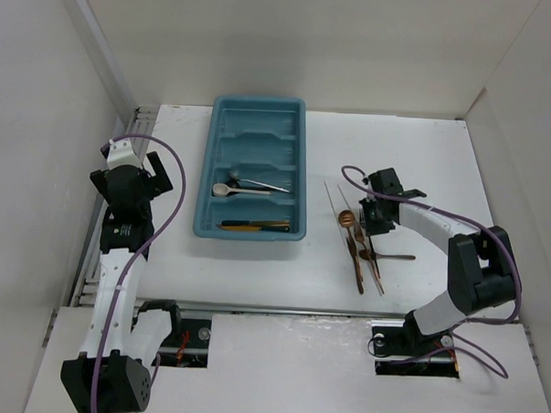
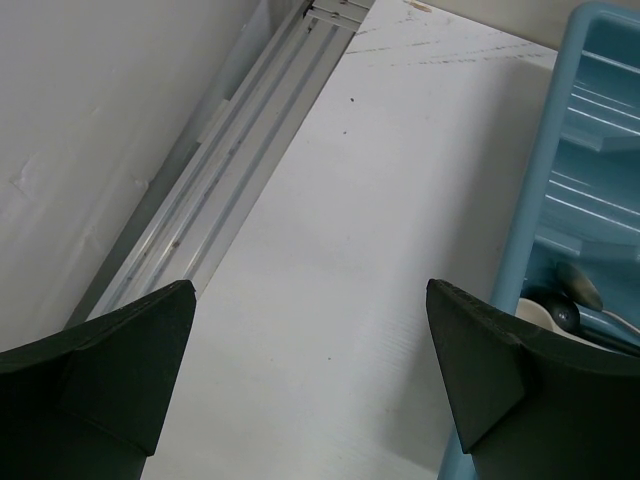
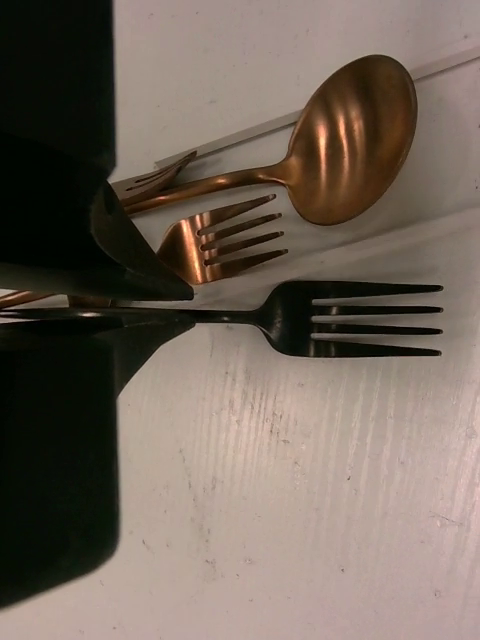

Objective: Sort the eating utensils into containers

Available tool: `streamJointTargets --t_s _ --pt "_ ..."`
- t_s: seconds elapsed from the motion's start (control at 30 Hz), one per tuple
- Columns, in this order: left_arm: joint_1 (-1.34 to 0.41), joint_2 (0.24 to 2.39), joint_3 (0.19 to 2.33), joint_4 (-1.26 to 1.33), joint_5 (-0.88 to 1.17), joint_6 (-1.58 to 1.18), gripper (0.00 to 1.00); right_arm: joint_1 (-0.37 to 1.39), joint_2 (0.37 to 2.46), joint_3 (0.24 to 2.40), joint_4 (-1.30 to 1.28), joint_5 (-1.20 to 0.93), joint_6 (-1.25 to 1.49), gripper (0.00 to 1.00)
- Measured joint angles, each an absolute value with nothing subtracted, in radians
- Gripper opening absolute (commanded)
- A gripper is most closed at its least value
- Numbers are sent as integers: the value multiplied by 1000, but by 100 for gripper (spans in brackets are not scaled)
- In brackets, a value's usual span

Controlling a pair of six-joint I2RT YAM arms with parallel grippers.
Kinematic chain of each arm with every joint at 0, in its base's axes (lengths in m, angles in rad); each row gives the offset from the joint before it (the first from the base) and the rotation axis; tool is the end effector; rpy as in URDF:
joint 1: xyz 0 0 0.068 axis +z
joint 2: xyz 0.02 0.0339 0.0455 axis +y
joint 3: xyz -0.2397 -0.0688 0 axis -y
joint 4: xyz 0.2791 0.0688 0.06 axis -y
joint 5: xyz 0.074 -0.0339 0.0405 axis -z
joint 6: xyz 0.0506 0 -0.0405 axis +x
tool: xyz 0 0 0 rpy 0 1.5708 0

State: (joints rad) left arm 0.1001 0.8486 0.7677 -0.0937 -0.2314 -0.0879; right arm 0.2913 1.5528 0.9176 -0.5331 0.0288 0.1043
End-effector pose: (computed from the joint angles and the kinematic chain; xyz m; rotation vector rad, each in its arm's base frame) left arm 0.2635 0.0381 0.3092 -0.3317 1.7135 0.2108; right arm 0.3115 0.0919 0.1212 -0.2478 2.7293 0.0712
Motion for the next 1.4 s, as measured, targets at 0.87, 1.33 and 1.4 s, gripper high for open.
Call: streamJointTargets --t_s 0.87,1.33,1.4 --pt "100 849 768 -94 -233 -95 100 281 1615 929 -543 99 131 19" --pt "100 849 768 -93 -237 -95 100 283 1668 1059 -653 159 109 0" --pt "100 849 768 -93 -237 -95 100 290 1668 1159 -682 193 72 0"
